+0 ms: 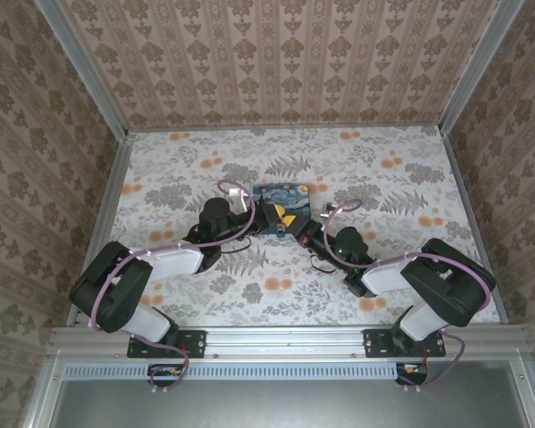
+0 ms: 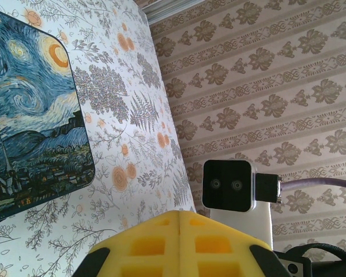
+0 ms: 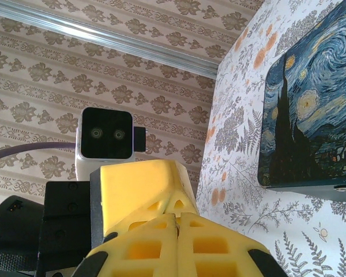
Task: Unlock a padlock with a key
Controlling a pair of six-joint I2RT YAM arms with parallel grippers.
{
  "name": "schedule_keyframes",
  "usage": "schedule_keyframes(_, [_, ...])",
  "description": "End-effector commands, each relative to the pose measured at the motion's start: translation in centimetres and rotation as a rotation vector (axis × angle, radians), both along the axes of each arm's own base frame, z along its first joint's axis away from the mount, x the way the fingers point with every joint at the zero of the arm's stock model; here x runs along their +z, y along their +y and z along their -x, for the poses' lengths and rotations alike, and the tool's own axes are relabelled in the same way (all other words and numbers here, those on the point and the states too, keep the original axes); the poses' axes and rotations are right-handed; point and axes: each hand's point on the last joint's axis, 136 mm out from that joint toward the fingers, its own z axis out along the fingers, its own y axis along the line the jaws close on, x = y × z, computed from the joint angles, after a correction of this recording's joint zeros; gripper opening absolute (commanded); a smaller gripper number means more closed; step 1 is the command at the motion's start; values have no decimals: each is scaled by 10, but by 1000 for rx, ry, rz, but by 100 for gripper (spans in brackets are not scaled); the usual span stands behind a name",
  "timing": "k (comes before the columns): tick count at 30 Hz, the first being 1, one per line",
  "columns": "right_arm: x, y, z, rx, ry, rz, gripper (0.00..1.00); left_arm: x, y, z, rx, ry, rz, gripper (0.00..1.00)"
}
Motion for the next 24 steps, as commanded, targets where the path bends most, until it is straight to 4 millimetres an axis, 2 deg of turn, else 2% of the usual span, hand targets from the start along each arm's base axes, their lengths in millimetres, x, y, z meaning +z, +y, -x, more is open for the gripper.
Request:
schedule_keyframes(1, [18, 4, 4, 23, -49, -38, 0, 13, -3, -5, 3, -51, 16, 0])
schedule_keyframes(5, [17, 3, 4, 20, -48, -37, 0, 15, -3, -4, 0, -54, 18, 0])
schedule_keyframes(10, [12, -2, 4, 8, -42, -22, 0, 19, 6, -8, 39, -65, 16, 51])
schedule_keyframes(13, [7, -8, 4, -5, -31, -13, 0, 25, 18, -11, 72, -74, 12, 66])
schedule_keyframes(18, [4, -15, 1, -9, -23, -5, 0, 30, 41, -6, 110, -94, -42, 78])
schedule_keyframes(24, [2, -23, -12, -16, -18, 39, 0, 13, 67, 16, 125, -122, -267, 82])
